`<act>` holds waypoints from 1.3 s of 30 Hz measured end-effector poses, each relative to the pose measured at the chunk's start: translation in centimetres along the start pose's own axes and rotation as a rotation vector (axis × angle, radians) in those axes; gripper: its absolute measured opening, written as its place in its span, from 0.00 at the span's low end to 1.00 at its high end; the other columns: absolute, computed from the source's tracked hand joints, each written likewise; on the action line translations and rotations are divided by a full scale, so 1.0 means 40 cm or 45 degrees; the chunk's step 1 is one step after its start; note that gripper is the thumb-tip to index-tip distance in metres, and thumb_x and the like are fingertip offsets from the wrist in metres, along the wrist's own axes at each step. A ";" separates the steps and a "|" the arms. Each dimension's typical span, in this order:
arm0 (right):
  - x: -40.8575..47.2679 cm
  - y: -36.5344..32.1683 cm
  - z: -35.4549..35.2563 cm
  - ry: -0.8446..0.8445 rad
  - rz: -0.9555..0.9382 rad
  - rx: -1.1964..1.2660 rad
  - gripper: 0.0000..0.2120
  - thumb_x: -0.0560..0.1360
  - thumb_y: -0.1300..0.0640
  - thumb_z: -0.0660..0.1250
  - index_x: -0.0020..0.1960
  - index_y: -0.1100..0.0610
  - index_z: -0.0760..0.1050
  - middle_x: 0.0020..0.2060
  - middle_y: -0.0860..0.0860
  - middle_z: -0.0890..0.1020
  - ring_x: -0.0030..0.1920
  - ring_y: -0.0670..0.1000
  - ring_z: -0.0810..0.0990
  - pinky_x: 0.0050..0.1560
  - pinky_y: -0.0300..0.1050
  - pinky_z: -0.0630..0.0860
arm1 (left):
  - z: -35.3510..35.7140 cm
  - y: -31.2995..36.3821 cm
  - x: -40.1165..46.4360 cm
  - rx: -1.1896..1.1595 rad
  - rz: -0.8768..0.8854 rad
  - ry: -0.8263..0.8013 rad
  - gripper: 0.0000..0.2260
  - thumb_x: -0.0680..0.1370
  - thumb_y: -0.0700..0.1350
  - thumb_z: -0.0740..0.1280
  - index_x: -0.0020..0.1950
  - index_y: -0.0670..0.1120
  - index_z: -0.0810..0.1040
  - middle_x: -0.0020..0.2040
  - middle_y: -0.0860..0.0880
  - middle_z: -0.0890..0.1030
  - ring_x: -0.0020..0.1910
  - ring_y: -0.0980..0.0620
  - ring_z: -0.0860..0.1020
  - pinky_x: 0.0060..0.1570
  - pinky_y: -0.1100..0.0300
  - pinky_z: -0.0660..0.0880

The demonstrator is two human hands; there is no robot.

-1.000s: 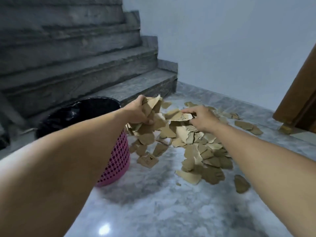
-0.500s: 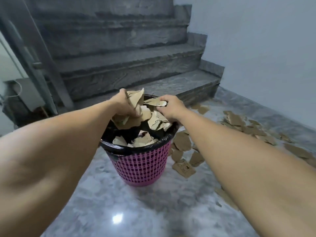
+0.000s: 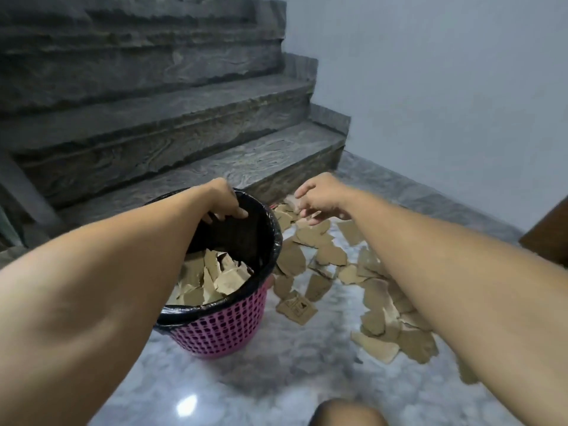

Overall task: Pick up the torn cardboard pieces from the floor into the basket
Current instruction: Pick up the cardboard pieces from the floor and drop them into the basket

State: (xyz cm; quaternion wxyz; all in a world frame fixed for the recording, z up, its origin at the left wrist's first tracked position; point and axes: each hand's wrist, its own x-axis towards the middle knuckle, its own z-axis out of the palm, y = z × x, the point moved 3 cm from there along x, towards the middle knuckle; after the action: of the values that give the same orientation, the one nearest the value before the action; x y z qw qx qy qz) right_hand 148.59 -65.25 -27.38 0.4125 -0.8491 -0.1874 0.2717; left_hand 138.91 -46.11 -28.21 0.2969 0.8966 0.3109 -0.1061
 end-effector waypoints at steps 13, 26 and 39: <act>-0.092 0.421 -0.422 0.097 0.477 -0.319 0.04 0.78 0.64 0.66 0.52 0.62 0.76 0.42 0.57 0.75 0.31 0.51 0.76 0.25 0.39 0.76 | 0.323 0.362 0.058 0.065 0.327 -0.245 0.19 0.73 0.47 0.74 0.57 0.37 0.78 0.47 0.40 0.83 0.46 0.42 0.83 0.46 0.50 0.82; 0.076 0.962 -0.407 0.032 0.716 -0.300 0.11 0.74 0.58 0.72 0.48 0.63 0.72 0.39 0.59 0.76 0.35 0.56 0.78 0.32 0.49 0.78 | 0.753 0.257 0.298 0.409 0.039 -0.274 0.21 0.74 0.48 0.71 0.62 0.38 0.75 0.58 0.40 0.78 0.56 0.44 0.78 0.53 0.54 0.75; 0.136 1.187 -0.230 0.295 0.937 -0.318 0.57 0.58 0.27 0.73 0.78 0.42 0.48 0.78 0.58 0.44 0.75 0.69 0.46 0.71 0.67 0.54 | 1.026 0.047 0.424 -0.157 -0.481 -0.004 0.49 0.73 0.57 0.71 0.79 0.42 0.42 0.79 0.39 0.49 0.77 0.41 0.52 0.74 0.50 0.56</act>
State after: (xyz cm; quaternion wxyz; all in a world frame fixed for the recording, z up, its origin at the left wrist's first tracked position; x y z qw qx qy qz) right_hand 163.00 -95.82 -62.44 0.1997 -0.9280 0.1453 0.2789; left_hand 153.16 -63.46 -66.57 0.3265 0.8024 0.4790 -0.1421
